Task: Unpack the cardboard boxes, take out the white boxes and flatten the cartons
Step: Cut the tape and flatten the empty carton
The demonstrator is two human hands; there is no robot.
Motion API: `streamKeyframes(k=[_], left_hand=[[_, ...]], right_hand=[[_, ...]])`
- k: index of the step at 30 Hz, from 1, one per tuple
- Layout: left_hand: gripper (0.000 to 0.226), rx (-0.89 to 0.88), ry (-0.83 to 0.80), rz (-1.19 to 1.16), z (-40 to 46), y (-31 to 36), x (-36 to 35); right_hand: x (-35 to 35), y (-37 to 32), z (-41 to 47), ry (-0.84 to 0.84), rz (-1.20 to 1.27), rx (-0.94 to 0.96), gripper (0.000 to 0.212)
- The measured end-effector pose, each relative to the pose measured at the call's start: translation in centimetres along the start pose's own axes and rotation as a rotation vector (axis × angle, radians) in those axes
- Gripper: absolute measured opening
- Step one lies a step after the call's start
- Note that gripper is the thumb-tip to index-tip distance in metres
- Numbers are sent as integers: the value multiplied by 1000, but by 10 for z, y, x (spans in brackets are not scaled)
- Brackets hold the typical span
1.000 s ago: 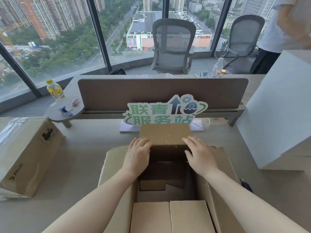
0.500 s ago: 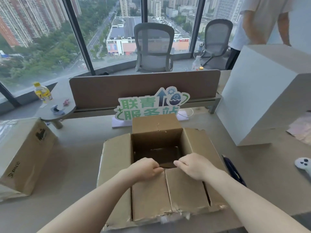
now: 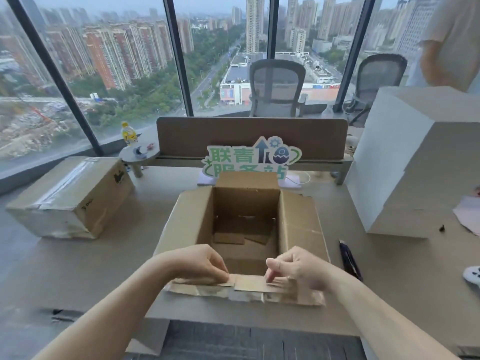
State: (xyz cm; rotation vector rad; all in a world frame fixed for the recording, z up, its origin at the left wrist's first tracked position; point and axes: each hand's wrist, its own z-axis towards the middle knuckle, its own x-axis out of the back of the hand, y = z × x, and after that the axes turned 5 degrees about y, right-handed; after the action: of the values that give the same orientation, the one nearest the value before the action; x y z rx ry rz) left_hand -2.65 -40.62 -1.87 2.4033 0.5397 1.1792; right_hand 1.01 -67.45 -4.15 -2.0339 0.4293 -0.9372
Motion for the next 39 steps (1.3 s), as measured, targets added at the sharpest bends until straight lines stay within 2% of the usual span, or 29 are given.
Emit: streamKeyframes(k=[3, 6, 9, 12, 15, 18, 21, 24, 26, 28, 31, 33, 35, 37, 39], left_hand=[[52, 79, 85, 74, -7, 13, -46], [66, 102, 299, 68, 0, 19, -77], [78, 126, 359, 194, 15, 20, -98], [63, 174, 433, 329, 30, 19, -114], [34, 171, 572, 351, 38, 15, -125], [15, 149, 691, 355, 46, 6, -136], [15, 131, 744, 364, 55, 0, -144], [16, 73, 761, 339, 55, -5, -145], [23, 42, 790, 281, 49, -9, -143], [44, 76, 831, 234, 38, -10, -146], [74, 310, 817, 91, 18, -13, -156], [89, 511, 762, -252, 9, -7, -156], [97, 612, 748, -586, 7, 2, -151], [104, 652, 763, -748, 12, 6, -143], [113, 716, 753, -863, 18, 5, -135]], right_hand=[[-18, 19, -8, 39, -230, 68, 22], [-27, 37, -5, 165, -566, 186, 43], [-32, 53, 4, 195, -750, 132, 66], [-40, 60, 12, 186, -855, 59, 64], [-51, 65, 14, 268, -833, 38, 46], [-63, 73, 19, 385, -790, 73, 28], [-72, 80, 23, 485, -717, 87, 16], [-73, 83, 21, 474, -700, 77, 19], [-68, 79, 15, 500, -591, 96, 23], [-58, 71, 8, 623, -401, 105, 30], [-38, 60, 11, 752, -238, -26, 58], [-29, 53, 21, 662, -174, -194, 81], [-26, 48, 31, 517, -143, -336, 99], [-29, 47, 39, 420, -141, -429, 104], [-32, 49, 43, 382, -133, -471, 97]])
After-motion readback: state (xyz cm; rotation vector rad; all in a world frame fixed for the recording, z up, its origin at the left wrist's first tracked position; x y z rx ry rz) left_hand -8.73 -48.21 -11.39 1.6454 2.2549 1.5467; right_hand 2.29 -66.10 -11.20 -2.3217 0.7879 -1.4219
